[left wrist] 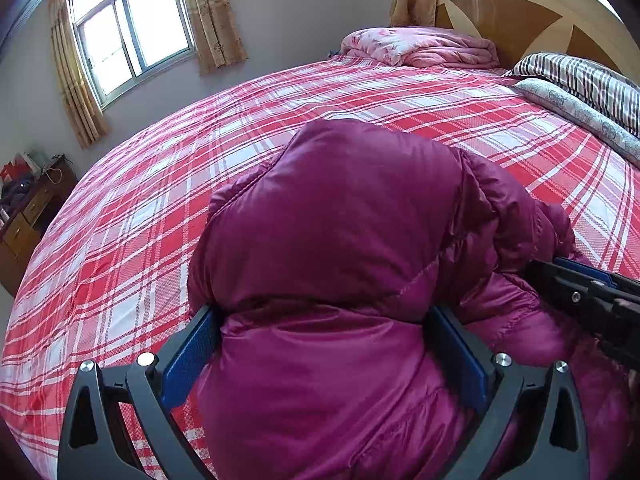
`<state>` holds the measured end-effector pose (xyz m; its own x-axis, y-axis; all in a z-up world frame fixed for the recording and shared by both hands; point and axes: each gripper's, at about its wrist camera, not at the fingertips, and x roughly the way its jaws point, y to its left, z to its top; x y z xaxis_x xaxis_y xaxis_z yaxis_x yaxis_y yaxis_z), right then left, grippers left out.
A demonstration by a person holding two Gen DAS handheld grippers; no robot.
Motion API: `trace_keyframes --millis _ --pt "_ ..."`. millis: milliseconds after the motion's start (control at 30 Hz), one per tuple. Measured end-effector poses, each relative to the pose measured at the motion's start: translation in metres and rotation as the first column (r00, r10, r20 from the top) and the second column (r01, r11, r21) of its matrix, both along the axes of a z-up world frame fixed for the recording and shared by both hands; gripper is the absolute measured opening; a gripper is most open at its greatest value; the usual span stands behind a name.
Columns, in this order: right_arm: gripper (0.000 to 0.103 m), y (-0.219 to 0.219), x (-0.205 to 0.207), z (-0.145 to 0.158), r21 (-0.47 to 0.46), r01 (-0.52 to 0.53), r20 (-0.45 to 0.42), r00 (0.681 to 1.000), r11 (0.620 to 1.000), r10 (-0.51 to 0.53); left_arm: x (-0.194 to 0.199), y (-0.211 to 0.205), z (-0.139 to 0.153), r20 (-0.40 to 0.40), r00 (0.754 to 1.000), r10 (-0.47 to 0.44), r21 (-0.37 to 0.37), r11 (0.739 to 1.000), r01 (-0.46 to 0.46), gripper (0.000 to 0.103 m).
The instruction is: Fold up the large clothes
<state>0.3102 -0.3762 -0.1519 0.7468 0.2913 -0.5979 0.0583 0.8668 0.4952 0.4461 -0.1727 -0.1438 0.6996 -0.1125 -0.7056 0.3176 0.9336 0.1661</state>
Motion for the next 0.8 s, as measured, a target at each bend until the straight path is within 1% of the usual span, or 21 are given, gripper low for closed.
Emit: trace_keyframes --millis 33,67,100,133,200,267,333,367,433,533,600,700,767,800 --pt "0.068 -0.006 -0.005 0.002 0.034 -0.015 0.017 1.0 0.999 0.014 -0.005 0.006 0.005 0.003 1.0 0.007 -0.02 1.0 -0.007 0.102" --pt "0.077 -0.012 -0.012 0.004 0.054 -0.015 0.025 1.0 0.998 0.014 -0.013 0.016 0.012 0.004 1.0 0.005 -0.067 0.998 -0.005 0.102" --pt "0.092 -0.019 -0.018 0.005 0.07 0.013 0.025 1.0 0.997 -0.015 -0.02 0.026 0.017 0.006 1.0 0.005 -0.12 0.993 -0.004 0.102" --pt "0.096 -0.027 -0.024 0.007 0.086 0.039 0.023 0.999 0.996 -0.041 -0.029 0.038 0.022 0.005 1.0 0.007 -0.175 0.985 -0.006 0.102" --pt "0.096 -0.042 -0.03 0.008 0.109 0.069 0.018 0.997 0.992 -0.071 -0.041 0.054 0.026 0.003 1.0 -0.01 -0.23 0.973 0.01 0.102" --pt "0.096 -0.059 -0.036 0.006 0.152 0.107 0.008 0.994 0.982 -0.11 -0.051 0.067 0.024 -0.005 1.0 -0.025 -0.253 0.967 0.023 0.102" --pt "0.096 -0.066 -0.034 0.0 0.214 0.086 -0.02 0.996 0.973 -0.084 -0.054 0.078 0.016 -0.039 0.998 -0.048 -0.291 0.956 0.035 0.102" --pt "0.096 -0.065 -0.033 -0.002 0.225 0.073 -0.027 0.997 0.972 -0.069 -0.054 0.082 0.014 -0.05 0.997 -0.051 -0.31 0.95 0.033 0.102" --pt "0.096 -0.06 -0.032 -0.001 0.194 0.045 -0.027 0.999 0.98 -0.041 -0.052 0.091 0.007 -0.086 0.995 -0.057 -0.374 0.927 0.021 0.102" --pt "0.096 -0.05 -0.031 -0.001 0.18 -0.01 -0.023 1.0 0.984 0.015 -0.044 0.101 -0.001 -0.143 0.986 -0.083 -0.462 0.887 0.007 0.102" --pt "0.096 -0.04 -0.029 -0.001 0.173 -0.059 -0.024 0.998 0.983 0.064 -0.041 0.101 -0.008 -0.168 0.981 -0.102 -0.496 0.868 0.005 0.102" --pt "0.091 -0.021 -0.025 -0.004 0.177 -0.164 -0.021 0.985 0.97 0.17 -0.038 0.1 -0.014 -0.199 0.971 -0.13 -0.533 0.846 0.004 0.102" --pt "0.091 -0.009 -0.022 -0.005 0.142 -0.2 -0.022 0.979 0.969 0.205 -0.036 0.1 -0.015 -0.203 0.968 -0.147 -0.543 0.84 0.013 0.102" --pt "0.091 -0.007 -0.02 -0.006 0.153 -0.208 -0.019 0.977 0.966 0.213 -0.035 0.099 -0.015 -0.204 0.966 -0.158 -0.546 0.838 0.022 0.102"
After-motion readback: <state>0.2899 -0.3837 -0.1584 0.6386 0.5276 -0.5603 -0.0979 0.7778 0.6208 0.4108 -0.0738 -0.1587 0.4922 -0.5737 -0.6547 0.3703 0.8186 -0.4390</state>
